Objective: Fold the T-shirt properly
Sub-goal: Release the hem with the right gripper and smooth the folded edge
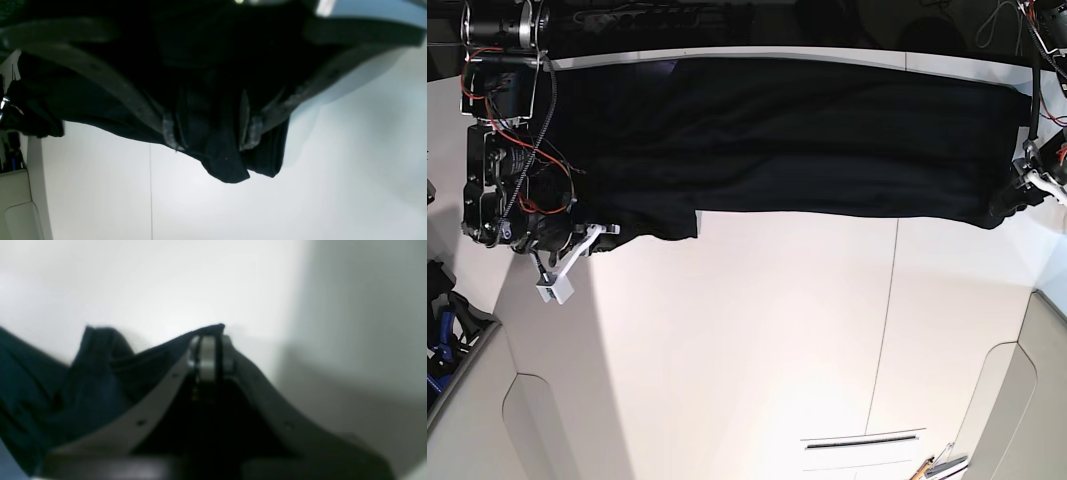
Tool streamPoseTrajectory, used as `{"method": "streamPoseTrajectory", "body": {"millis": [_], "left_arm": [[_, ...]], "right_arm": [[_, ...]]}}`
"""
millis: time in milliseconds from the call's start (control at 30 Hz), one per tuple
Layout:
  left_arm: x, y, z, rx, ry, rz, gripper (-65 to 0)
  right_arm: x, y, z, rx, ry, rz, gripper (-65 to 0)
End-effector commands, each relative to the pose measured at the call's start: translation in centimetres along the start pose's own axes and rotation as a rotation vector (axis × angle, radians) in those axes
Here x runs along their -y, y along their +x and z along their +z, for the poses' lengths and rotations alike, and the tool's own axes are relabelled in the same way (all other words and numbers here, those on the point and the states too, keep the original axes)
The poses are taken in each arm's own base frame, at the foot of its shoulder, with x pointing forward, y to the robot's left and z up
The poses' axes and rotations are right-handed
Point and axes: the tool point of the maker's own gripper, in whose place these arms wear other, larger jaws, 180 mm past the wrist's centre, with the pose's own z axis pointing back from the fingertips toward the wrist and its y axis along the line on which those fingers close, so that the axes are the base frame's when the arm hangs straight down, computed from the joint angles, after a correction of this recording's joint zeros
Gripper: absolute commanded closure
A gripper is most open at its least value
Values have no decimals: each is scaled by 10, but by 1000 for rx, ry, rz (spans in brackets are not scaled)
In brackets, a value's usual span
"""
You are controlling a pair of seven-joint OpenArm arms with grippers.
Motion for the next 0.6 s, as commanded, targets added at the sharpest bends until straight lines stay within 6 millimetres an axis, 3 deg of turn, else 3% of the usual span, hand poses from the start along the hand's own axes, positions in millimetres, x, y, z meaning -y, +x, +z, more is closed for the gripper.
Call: {"method": "streamPoseTrajectory", "body": {"millis": [0, 233, 433, 567], "left_arm": [[3, 21, 7, 53, -11, -32, -270], [3, 21, 7, 52, -10, -33, -270], [3, 21, 7, 53, -11, -32, -270], [3, 21, 7, 53, -11, -32, -270]], "right_arm": [[-4, 16, 10, 38, 5, 38, 0], [-44, -2, 45, 116, -10, 198, 0], [-94, -39, 80, 167, 8, 289, 0], [-114, -63, 94, 164, 26, 300, 0]]}}
